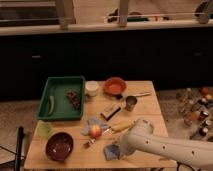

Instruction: Place sponge in paper cup

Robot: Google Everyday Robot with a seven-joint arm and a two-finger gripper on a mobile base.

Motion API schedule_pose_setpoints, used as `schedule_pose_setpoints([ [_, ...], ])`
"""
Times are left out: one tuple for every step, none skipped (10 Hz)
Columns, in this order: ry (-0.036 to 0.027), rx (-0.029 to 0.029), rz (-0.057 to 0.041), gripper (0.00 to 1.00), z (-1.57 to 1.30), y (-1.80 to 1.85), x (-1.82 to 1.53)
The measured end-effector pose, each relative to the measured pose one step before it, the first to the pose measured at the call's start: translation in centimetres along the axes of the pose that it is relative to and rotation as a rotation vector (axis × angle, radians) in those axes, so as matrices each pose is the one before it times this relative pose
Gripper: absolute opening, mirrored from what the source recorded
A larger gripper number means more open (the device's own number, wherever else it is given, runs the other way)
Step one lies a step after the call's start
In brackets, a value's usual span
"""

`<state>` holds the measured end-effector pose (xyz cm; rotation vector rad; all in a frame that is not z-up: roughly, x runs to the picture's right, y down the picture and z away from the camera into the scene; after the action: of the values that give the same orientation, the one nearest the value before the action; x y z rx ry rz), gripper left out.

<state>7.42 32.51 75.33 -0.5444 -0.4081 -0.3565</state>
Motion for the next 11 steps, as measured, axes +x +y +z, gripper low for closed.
schedule_pose_setpoints([
  [0.00012, 0.00086, 0.00108, 0.20, 0.035, 0.012, 0.056],
  [0.00096, 0.00092, -0.00041, 0.08, 0.094, -0.002, 0.068],
  [0.00062, 0.00076, -0.00226, 0.02, 0.033, -0.013, -0.023],
  [-0.00028, -0.00045, 0.00025, 0.00, -0.036, 0.018, -0.004],
  [0.00002, 0.00001, -0.00201, 0.00, -0.045, -0.018, -0.020],
  [-0.00026, 0.00034, -0.00027, 0.00, -0.002, -0.008, -0.002],
  [0.00941, 0.00403, -0.00296, 0.00, -0.368, 0.279, 0.174],
  [0.00421, 0.01344, 0.00239, 0.00, -0.919, 0.071, -0.016],
  [0.00333, 0.01034, 0.00130, 0.00, -1.015, 0.002, -0.081],
  [0.00365, 0.01041, -0.00271, 0.00, -1.063, -0.151, -0.183],
  [0.00307, 0.00598, -0.00213, 0.00, -0.485, -0.027, 0.002],
])
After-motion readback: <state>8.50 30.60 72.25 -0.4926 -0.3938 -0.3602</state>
